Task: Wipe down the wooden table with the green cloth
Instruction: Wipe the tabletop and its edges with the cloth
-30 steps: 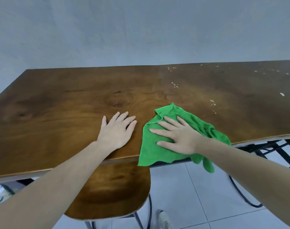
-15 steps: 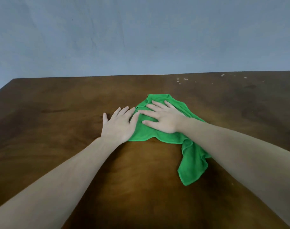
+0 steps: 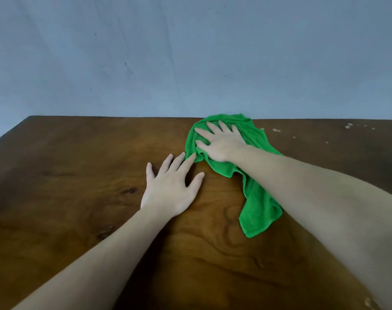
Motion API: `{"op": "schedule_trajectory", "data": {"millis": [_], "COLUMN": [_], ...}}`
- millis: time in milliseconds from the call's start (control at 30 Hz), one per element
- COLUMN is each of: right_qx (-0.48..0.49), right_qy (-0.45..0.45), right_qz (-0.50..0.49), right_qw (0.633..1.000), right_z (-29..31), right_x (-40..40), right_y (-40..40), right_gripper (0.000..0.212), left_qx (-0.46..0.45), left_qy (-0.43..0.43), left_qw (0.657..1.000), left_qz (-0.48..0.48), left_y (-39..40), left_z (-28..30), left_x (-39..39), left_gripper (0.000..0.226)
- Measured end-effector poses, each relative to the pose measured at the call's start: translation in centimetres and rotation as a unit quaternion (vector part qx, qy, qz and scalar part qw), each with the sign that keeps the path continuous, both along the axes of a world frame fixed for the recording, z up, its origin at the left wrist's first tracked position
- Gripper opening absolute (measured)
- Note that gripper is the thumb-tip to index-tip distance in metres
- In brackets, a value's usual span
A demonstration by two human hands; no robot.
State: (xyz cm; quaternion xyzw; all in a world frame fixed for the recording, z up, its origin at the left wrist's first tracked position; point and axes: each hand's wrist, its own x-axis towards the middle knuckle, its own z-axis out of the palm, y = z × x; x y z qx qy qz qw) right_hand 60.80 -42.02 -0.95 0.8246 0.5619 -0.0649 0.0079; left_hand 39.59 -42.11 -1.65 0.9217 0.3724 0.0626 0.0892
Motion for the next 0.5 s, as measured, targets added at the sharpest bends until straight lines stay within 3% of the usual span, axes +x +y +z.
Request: {"op": "schedule_trajectory", "data": {"millis": [100, 167, 500], "right_qx": [-0.003, -0.002, -0.008], "right_qy": [0.012, 0.022, 0.0], "right_qz": [0.137, 0.177, 0.059], "right_qw": [0.99, 0.984, 0.998], "right_z": [0.4, 0.5, 0.8], "right_x": [1.6, 3.1, 11.4], "right_y": [1.3, 1.6, -6.4], "right_gripper": [0.058, 0.059, 0.067], "left_qx": [0.005, 0.003, -0.011], "left_qy": [0.006, 0.011, 0.037], "left_qw": [1.0, 1.0, 0.999], "left_qz": [0.0, 0.001, -0.001], "left_y": [0.0, 0.1, -0.1], "left_z": [-0.1, -0.2, 0.6], "left_x": [0.1, 0.0, 0.0], "left_gripper": [0.065, 0.064, 0.065]}}
